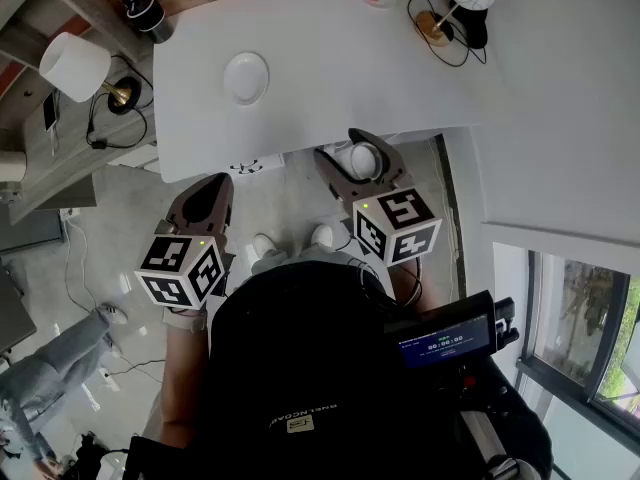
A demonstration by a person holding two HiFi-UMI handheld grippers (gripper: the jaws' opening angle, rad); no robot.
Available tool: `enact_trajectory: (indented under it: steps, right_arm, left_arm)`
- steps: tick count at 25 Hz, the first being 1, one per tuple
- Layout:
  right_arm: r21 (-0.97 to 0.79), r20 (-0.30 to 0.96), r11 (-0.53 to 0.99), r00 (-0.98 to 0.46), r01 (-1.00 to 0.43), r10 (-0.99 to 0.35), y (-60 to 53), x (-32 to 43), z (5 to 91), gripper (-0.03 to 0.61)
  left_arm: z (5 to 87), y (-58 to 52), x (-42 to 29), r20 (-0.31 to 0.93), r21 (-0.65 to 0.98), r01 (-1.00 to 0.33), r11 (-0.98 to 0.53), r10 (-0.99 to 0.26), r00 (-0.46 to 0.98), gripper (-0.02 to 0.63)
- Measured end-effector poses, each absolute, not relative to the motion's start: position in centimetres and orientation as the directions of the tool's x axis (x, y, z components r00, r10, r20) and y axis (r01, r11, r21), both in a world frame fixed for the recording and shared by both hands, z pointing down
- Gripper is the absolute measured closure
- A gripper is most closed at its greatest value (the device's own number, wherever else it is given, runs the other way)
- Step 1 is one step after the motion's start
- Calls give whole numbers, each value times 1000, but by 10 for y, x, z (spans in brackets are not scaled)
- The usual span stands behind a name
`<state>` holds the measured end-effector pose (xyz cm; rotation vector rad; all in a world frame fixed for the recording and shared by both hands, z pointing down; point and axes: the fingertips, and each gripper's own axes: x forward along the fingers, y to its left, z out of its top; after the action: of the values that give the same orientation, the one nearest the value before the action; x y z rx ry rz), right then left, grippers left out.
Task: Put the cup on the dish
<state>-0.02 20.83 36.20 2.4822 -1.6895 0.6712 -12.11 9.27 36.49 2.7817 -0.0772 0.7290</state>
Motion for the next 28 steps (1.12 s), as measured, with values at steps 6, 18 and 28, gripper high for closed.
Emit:
enact_trajectory:
  steps: [6,18,28]
  right_arm:
    - [-171,391,-393,304,-904,-869,207,-1,361,311]
    - [-199,391,-400,302,-895,-869,223,5,364,311]
    - [-224,372,-373,274,-900,-887,240,21,364,311]
  left_arm:
    - [366,92,-120,498,241,-116,-964,20,867,607]
    - [373,109,-114,515,236,-114,-965,25,857,607]
    - [372,129,-99,529,214,-127,-969,5,849,607]
